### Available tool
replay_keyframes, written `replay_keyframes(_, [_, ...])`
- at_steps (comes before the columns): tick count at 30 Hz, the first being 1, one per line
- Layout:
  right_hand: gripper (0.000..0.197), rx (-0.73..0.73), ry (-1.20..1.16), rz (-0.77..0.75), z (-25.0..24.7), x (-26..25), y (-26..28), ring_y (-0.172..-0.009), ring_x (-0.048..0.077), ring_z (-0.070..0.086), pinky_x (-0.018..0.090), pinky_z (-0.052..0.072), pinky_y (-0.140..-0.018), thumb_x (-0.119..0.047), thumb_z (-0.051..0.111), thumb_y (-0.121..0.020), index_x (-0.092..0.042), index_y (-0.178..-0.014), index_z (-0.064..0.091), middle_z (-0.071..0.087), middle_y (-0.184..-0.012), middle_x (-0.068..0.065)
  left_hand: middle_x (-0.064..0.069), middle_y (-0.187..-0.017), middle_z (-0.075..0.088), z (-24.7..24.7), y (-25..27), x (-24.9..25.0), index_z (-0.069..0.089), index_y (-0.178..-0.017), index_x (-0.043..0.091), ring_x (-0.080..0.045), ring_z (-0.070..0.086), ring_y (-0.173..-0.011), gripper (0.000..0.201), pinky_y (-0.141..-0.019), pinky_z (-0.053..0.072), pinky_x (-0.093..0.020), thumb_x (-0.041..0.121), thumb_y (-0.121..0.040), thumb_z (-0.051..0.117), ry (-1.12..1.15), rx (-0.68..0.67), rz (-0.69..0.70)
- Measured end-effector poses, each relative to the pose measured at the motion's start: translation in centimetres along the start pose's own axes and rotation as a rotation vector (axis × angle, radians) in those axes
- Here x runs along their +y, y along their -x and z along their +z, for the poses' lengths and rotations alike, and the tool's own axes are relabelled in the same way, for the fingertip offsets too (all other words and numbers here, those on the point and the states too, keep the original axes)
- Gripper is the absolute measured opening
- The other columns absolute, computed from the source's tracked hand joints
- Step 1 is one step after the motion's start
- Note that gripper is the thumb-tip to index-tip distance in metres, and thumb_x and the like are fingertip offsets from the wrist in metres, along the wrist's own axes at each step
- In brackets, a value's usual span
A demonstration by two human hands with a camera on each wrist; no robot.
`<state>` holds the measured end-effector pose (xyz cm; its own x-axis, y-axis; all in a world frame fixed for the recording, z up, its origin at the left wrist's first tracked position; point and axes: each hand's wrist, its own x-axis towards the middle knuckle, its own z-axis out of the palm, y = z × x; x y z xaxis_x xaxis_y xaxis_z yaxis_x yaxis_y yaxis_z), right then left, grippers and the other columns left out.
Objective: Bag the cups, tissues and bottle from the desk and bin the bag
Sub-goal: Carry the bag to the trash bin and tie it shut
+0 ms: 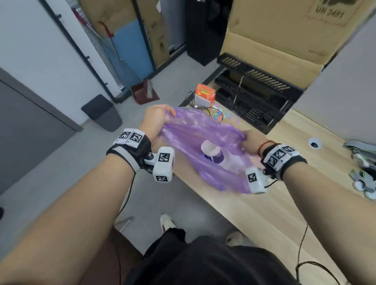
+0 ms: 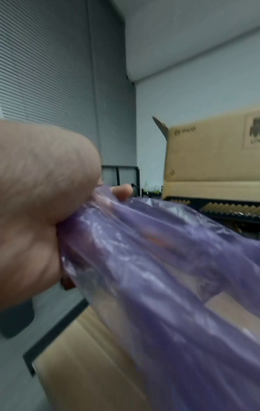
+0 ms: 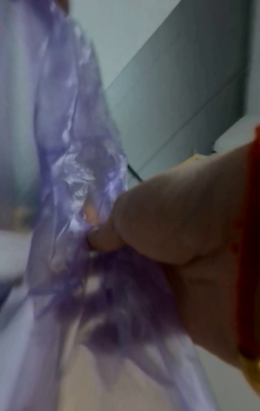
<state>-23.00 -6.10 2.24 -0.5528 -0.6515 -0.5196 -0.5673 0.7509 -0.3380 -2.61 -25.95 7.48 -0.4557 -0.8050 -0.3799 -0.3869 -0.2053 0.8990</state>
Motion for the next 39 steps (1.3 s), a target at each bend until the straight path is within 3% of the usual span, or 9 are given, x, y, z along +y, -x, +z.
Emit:
replay_keyframes(4, [0.023,0.016,-0.223,-0.242,-4.3,-14.6,1.3,-0.057,0.02,0.059,0.018,0.049,-0.049,-0.009,0.05,-0.095,-0.011,-0.074,0.058,0.06,-0.065,0.006,-0.025,-0.119,0.065,-9.8,-1.4,2.4,0.061,-0.045,0.019,-0.024,0.054,-0.072,0.03,-0.055,0.032,-0.032,0.005,-0.06,0.039,0.049,0.051,0.073])
replay_keyframes(8, [0.025,0.039,-0.356,-0.399,-6.8,-26.7,1.5,-0.042,0.015,0.05,0.025,0.044,-0.046,-0.007,0.046,-0.095,-0.008,-0.072,0.055,0.054,-0.054,0.005,-0.011,-0.066,0.058,-19.5,-1.3,4.6,0.061,-0.047,0.019,-0.023,0.046,-0.056,0.027,-0.058,0.032,-0.041,0.004,-0.057,0.041,0.174,0.118,0.093])
replay_keyframes(12, [0.025,0.062,-0.458,-0.443,-6.2,-36.8,-0.7,-0.062,0.029,0.049,0.041,0.044,-0.062,-0.018,0.051,-0.093,-0.015,-0.069,0.059,0.055,-0.067,0.012,-0.011,-0.099,0.068,-29.7,-1.5,5.3,0.064,-0.055,0.02,-0.026,0.058,-0.072,0.029,-0.052,0.037,-0.03,0.003,-0.067,0.043,0.193,0.25,0.106])
replay_keyframes(16, [0.024,0.011,-0.472,-0.449,-3.2,-47.2,-4.1,-0.049,0.021,0.044,0.029,0.038,-0.048,-0.021,0.051,-0.095,-0.015,-0.072,0.057,0.047,-0.059,0.003,-0.003,-0.08,0.058,-40.1,-2.6,2.0,0.065,-0.07,0.021,-0.024,0.046,-0.062,0.004,-0.055,0.039,-0.033,0.023,-0.066,0.064,0.104,0.349,0.036])
replay_keyframes(21, [0.027,-0.026,-0.42,-0.497,1.2,-58.0,-9.7,-0.038,0.014,0.037,0.018,0.028,-0.033,-0.016,0.049,-0.09,-0.018,-0.064,0.056,0.043,-0.053,-0.002,-0.002,-0.111,0.053,-49.6,-5.5,-3.4,0.044,-0.123,0.019,-0.017,0.056,-0.075,0.071,-0.063,0.049,-0.031,0.028,-0.066,0.086,-0.3,0.44,-0.091])
replay_keyframes(23, [0.027,-0.028,-0.406,-0.495,2.9,-61.8,-12.3,-0.037,0.016,0.035,0.016,0.026,-0.03,-0.013,0.049,-0.088,-0.019,-0.062,0.055,0.041,-0.052,-0.001,-0.006,-0.12,0.059,-52.7,-7.8,-5.1,0.05,-0.128,0.014,-0.026,0.061,-0.102,0.07,-0.087,0.05,-0.035,0.037,-0.07,0.082,-0.445,0.438,-0.155])
replay_keyframes(28, [0.024,-0.088,-0.388,-0.471,7.0,-71.7,-21.1,-0.041,0.021,0.036,0.02,0.03,-0.036,-0.014,0.053,-0.084,-0.016,-0.061,0.057,0.042,-0.053,0.004,-0.014,-0.079,0.063,-59.2,-16.6,-6.9,0.07,-0.078,0.008,-0.033,0.062,-0.079,0.052,-0.07,0.041,-0.029,0.051,-0.093,0.045,-0.531,0.409,-0.323])
replay_keyframes(32, [0.031,-0.164,-0.308,-0.419,8.7,-78.1,-27.5,-0.044,0.02,0.039,0.027,0.032,-0.047,-0.018,0.055,-0.087,-0.016,-0.057,0.06,0.047,-0.046,-0.001,-0.031,-0.112,0.065,-63.2,-24.5,-6.6,0.068,-0.102,-0.003,-0.045,0.062,-0.103,0.051,-0.085,0.05,-0.041,0.036,-0.098,0.036,-0.385,0.359,-0.364])
replay_keyframes(39, [0.026,-0.228,-0.098,-0.313,9.7,-82.7,-35.4,-0.049,0.015,0.042,0.023,0.035,-0.042,-0.027,0.058,-0.089,-0.007,-0.097,0.073,0.055,-0.067,0.005,-0.038,-0.095,0.061,-66.8,-35.2,-4.9,0.077,-0.102,0.01,-0.017,0.035,-0.045,0.06,-0.042,0.032,-0.024,0.04,-0.103,0.025,-0.21,0.277,-0.408])
